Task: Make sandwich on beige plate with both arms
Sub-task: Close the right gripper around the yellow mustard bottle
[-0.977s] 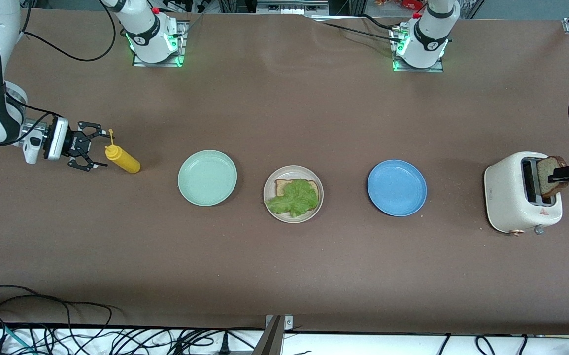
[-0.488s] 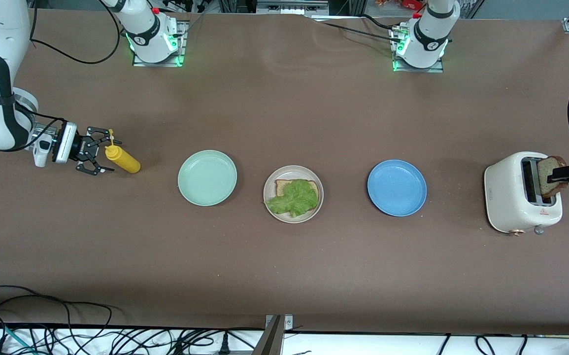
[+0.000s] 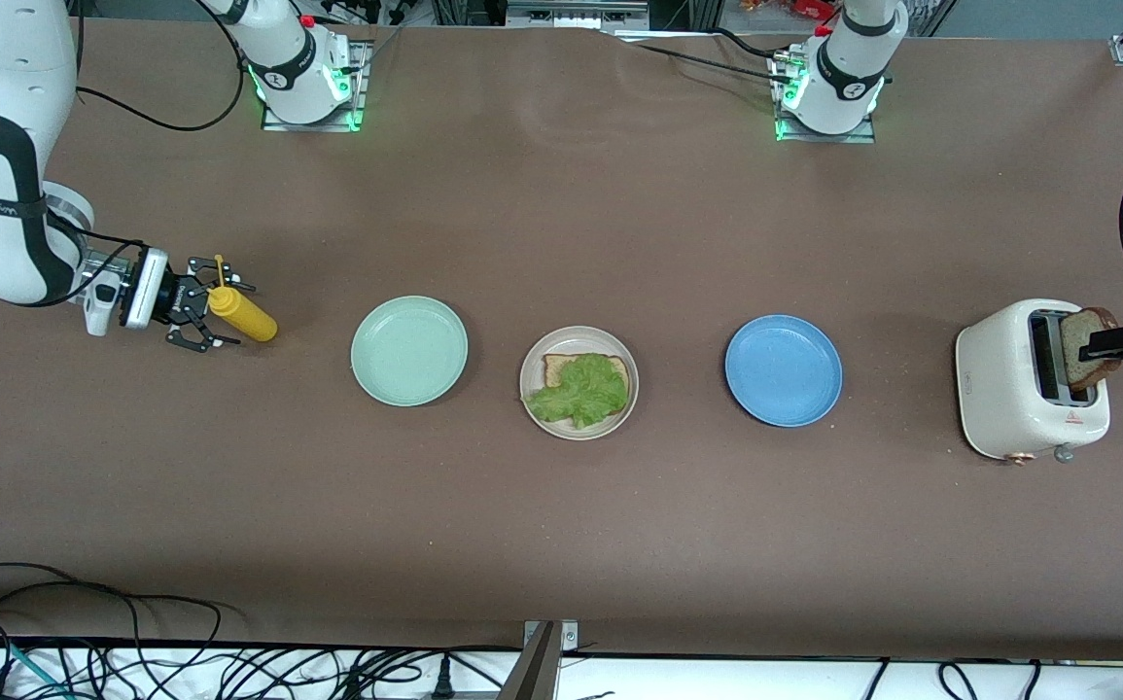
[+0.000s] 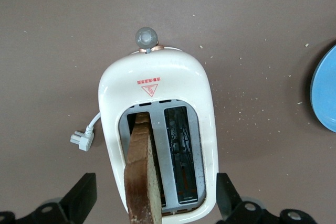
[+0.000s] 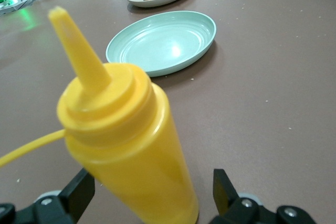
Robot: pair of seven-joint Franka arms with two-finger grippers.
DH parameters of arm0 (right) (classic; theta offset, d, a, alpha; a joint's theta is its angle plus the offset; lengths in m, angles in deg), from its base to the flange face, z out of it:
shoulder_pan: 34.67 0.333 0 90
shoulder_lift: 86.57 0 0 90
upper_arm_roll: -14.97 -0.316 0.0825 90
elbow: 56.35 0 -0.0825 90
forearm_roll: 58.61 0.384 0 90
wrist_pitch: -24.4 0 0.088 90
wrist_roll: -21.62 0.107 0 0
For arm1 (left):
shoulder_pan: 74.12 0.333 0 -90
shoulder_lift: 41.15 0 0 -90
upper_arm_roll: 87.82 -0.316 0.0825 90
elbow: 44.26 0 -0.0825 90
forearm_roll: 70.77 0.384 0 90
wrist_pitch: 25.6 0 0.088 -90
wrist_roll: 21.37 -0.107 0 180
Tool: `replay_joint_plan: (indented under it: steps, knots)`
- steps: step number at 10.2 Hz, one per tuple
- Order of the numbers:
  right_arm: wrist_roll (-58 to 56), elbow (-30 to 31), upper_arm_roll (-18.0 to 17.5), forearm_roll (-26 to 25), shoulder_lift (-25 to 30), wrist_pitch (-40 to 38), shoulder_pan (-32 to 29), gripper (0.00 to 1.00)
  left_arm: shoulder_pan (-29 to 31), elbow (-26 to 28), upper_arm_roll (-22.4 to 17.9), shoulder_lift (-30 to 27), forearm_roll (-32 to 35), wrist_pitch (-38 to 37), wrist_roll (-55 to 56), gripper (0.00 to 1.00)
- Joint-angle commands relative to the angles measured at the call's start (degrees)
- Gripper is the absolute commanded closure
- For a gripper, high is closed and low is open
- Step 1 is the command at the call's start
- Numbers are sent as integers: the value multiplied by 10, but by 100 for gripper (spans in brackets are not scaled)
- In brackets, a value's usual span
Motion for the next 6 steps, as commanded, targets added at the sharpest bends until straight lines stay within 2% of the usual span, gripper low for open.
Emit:
replay_joint_plan:
  steps: [1, 2, 3, 4, 5, 6]
  knots:
    - [-18, 4, -1, 28, -8, 5, 7, 17, 1, -1, 2, -2, 8, -4, -1, 0]
    - [-18, 3, -1, 29, -8, 8, 9, 36, 1, -1, 4, -2, 7, -4, -1, 0]
    - [-18, 2, -1, 33, -7, 10, 11, 63, 1, -1, 4, -2, 7, -4, 0, 0]
    - [-17, 1, -1, 34, -7, 15, 11, 86, 1, -1, 4, -2, 7, -4, 0, 0]
    - [-16, -1, -1, 38, -5, 24, 18, 95, 1, -1, 4, -2, 7, -4, 0, 0]
    - [-8, -3, 2, 41, 1, 43, 35, 100, 1, -1, 4, -2, 7, -4, 0, 0]
